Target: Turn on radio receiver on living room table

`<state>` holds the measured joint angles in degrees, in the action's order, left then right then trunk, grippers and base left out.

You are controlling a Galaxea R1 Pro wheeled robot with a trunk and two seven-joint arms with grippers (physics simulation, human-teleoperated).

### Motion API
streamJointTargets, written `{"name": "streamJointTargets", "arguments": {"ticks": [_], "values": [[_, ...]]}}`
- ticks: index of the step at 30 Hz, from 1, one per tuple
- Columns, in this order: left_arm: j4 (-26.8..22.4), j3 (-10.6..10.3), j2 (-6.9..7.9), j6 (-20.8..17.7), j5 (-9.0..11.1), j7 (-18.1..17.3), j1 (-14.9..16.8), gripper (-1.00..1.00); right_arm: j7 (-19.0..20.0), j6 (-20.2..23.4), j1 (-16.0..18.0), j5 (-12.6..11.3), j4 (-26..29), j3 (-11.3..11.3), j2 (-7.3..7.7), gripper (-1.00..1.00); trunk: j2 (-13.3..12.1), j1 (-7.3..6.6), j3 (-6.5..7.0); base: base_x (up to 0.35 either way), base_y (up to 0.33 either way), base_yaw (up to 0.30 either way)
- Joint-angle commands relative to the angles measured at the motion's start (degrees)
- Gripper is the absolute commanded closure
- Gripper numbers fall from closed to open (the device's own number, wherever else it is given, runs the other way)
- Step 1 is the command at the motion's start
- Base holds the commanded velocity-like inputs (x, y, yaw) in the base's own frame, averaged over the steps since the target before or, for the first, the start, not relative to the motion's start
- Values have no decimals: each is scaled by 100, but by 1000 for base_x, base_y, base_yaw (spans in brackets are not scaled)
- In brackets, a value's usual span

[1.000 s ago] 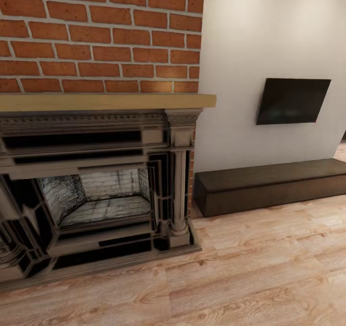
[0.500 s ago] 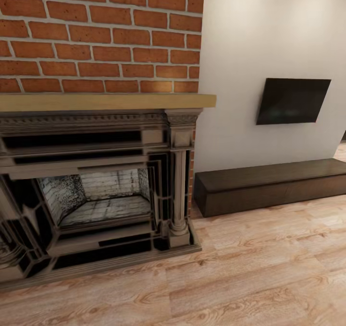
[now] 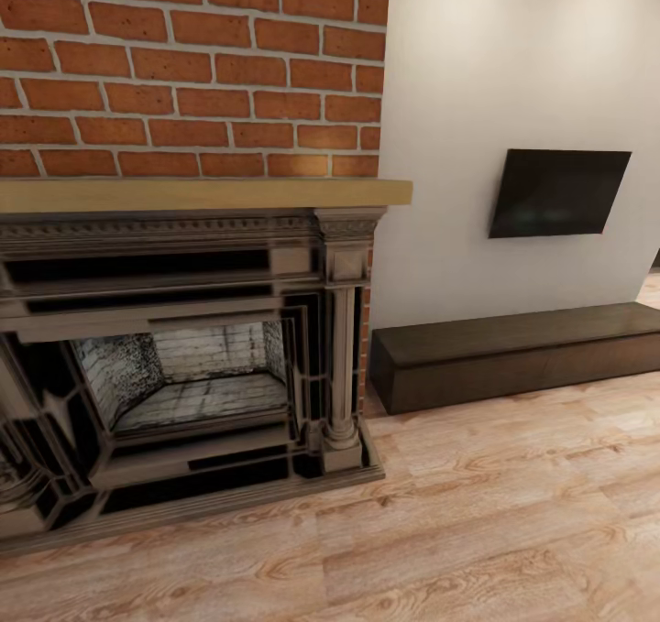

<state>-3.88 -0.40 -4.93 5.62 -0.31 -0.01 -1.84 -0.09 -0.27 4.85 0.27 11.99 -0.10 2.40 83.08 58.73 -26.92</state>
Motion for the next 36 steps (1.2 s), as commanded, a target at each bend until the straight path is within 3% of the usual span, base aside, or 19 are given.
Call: {"name": "streamJointTargets", "arguments": {"ticks": [1,7,11,13,16,19,22,28,36], "values": [[-123,1,13,30,-7,4,-1,-100,0,0,-1,-2,135,0,64,-100,0,0,-1,0,0,0],[-1164,5,36,8,-39,52,-1,-100,5,0,36,-2,625,-15,401,-100,0,0,-1,0,0,0],[-1784,5,40,-102,-47,131,-1,-100,39,0,41,-6,699,-16,521,-100,0,0,-1,0,0,0],[-2141,5,29,-427,-44,236,2,-100,47,0,42,-8,715,-20,549,-100,0,0,-1,0,0,0],[-2759,5,3,-1205,-29,358,12,-100,51,-6,42,-8,721,-24,564,-100,0,0,-1,0,0,0],[-3081,5,-3,-1551,-14,373,15,-100,53,-8,43,-9,718,-25,567,-100,0,0,-1,0,0,0],[-3112,5,-1,-1382,-14,365,16,-100,53,-8,43,-11,710,-20,568,-100,0,0,-1,0,0,-2],[-2545,2,-16,-375,-24,358,17,-100,54,-8,43,-16,698,-20,572,-100,0,0,-1,0,0,-191],[-2239,-12,-36,37,-22,344,17,-100,12,-192,43,-32,674,-25,594,-100,0,0,-1,0,0,-273]]}}
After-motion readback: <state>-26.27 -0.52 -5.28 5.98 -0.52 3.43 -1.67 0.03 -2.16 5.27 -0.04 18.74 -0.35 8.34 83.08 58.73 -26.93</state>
